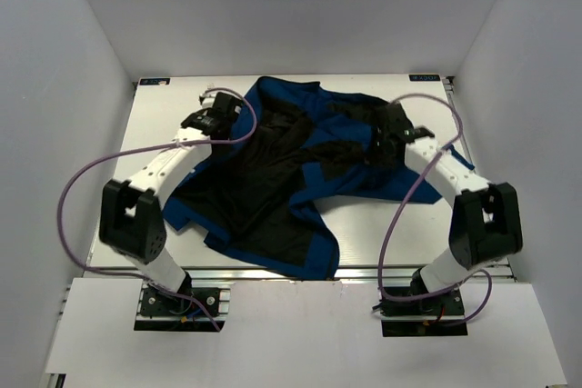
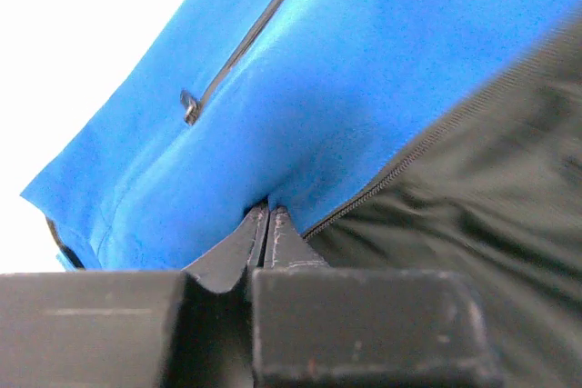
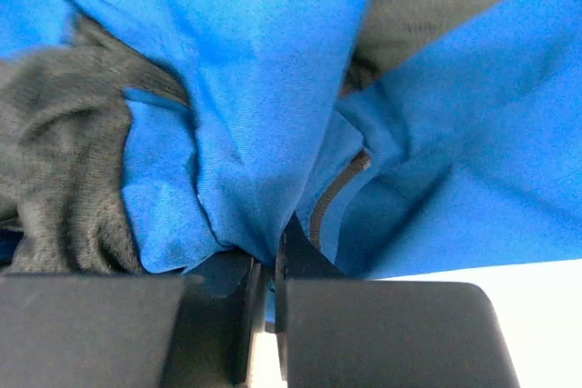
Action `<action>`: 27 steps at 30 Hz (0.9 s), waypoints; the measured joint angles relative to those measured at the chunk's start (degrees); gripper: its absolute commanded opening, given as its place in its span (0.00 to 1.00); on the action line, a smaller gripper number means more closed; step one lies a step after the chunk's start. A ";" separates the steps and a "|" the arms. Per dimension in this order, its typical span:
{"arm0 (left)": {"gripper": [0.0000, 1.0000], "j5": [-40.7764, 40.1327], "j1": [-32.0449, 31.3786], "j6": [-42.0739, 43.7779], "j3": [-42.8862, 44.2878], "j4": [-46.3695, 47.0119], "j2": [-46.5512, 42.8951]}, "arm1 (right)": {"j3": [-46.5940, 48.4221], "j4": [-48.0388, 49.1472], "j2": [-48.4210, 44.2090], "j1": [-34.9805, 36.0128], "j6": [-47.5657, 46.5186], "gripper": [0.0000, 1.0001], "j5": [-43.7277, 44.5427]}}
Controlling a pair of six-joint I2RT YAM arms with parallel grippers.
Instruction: Zip up the jacket
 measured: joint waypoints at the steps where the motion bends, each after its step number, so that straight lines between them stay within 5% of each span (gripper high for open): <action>1: 0.08 0.74 -0.31 0.46 0.00 0.42 -2.05 | 3.08 -0.72 1.33 0.00 -0.55 0.00 0.37; 11: 0.00 2.73 -1.01 1.27 1.66 1.18 -15.04 | 60.24 -10.84 27.65 -3.30 -6.03 0.00 5.20; 19: 0.08 12.37 -1.01 -1.03 -15.96 3.15 -26.10 | 69.75 -7.69 42.93 -10.71 -7.85 0.00 2.64; 22: 0.18 19.54 -1.11 -1.62 -23.74 4.15 -29.44 | 69.79 -7.61 47.78 -12.48 -8.59 0.40 -0.37; 25: 0.22 25.81 -1.97 -2.05 -27.34 6.64 -31.47 | 67.10 -8.24 47.39 -12.85 -9.97 0.65 -2.80; 26: 0.22 27.82 -2.56 -2.10 -27.69 7.67 -32.06 | 65.59 -8.17 46.10 -12.74 -10.71 0.89 -3.54; 27: 0.22 29.29 -3.23 -2.08 -27.74 8.90 -32.61 | 64.48 -8.76 44.48 -12.61 -10.93 0.89 -3.98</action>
